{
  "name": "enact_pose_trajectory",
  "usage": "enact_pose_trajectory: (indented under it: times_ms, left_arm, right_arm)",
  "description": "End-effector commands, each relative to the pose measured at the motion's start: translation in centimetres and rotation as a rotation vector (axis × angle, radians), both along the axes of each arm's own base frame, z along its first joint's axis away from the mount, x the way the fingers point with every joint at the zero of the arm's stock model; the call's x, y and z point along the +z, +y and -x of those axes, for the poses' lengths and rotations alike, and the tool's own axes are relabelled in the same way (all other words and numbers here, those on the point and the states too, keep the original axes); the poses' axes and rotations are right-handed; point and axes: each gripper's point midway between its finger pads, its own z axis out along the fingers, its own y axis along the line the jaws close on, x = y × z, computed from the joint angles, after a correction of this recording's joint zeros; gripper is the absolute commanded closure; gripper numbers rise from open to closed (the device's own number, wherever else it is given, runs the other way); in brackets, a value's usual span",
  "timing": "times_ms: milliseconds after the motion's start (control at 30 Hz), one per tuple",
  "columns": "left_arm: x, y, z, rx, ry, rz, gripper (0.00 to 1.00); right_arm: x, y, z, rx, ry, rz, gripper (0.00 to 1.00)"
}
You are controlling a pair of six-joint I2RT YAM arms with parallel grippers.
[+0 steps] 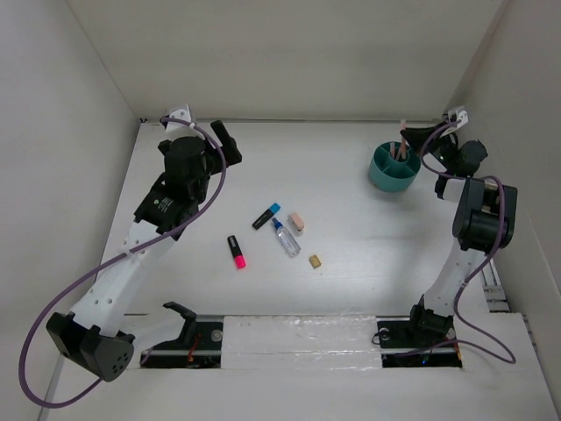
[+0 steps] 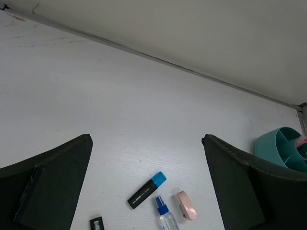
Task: Sort the stationery into containers
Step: Place the pen in the storage box.
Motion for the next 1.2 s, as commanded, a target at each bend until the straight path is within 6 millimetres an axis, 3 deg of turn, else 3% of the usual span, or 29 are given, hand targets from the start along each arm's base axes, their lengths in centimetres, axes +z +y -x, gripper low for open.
enact_pose_trajectory:
  times_ms: [0, 233, 500, 667, 700, 767, 800, 967, 1067, 1133, 1167]
  left_arm:
    - [1.2, -0.2, 0.0, -0.015, -0.047, 0.014, 0.00]
    - [2.1, -0.1, 0.3, -0.015, -0.072, 0.026, 0.00]
    - [1.7, -0.1, 0.3, -0.015, -0.064, 0.022, 0.00]
    - [1.6, 0.0, 0.3, -0.017, -0.064, 0.013, 0.00]
    - [1.6, 0.0, 0.3, -0.017, -0.064, 0.013, 0.00]
    - [1.6, 0.0, 0.3, -0.017, -0.064, 0.013, 0.00]
    - [1.6, 0.0, 0.3, -0.017, -0.064, 0.013, 0.00]
    - [2.0, 0.1, 0.5, -0.017, -0.072, 0.017, 0.00]
    - [2.0, 0.1, 0.5, -0.017, -0.072, 0.017, 0.00]
    - [2.0, 0.1, 0.5, -0.017, -0.072, 0.017, 0.00]
    - [2.0, 0.1, 0.5, -0.017, -0.072, 0.017, 0.00]
  right_arm:
    - [0.6, 0.2, 0.2, 0.036, -0.062, 0.036, 1.00]
    - [-0.6, 0.2, 0.2, 0.043, -0.031, 0.035, 1.00]
    - [-2.0, 0.4, 0.7, 0.048, -0.001, 0.038, 0.96]
    - [-2.2, 0.6, 0.9, 0.058, -0.001, 0.042, 0.79]
    - [-2.2, 0.7, 1.2, 0.058, 0.003, 0.040, 0.63]
    - [-1.7, 0.8, 1.6, 0.059, -0.024, 0.045, 0.48]
    - [-0.7, 0.9, 1.8, 0.061, -0.049, 0.049, 0.41]
    - [2.6, 1.4, 3.3, 0.062, -0.115, 0.068, 0.32]
    - [4.3, 1.8, 4.4, 0.064, -0.141, 0.073, 0.22]
    - [6.9, 2.4, 5.2, 0.064, -0.198, 0.088, 0.16]
    - [7.5, 3.1, 5.7, 0.074, -0.208, 0.091, 0.00]
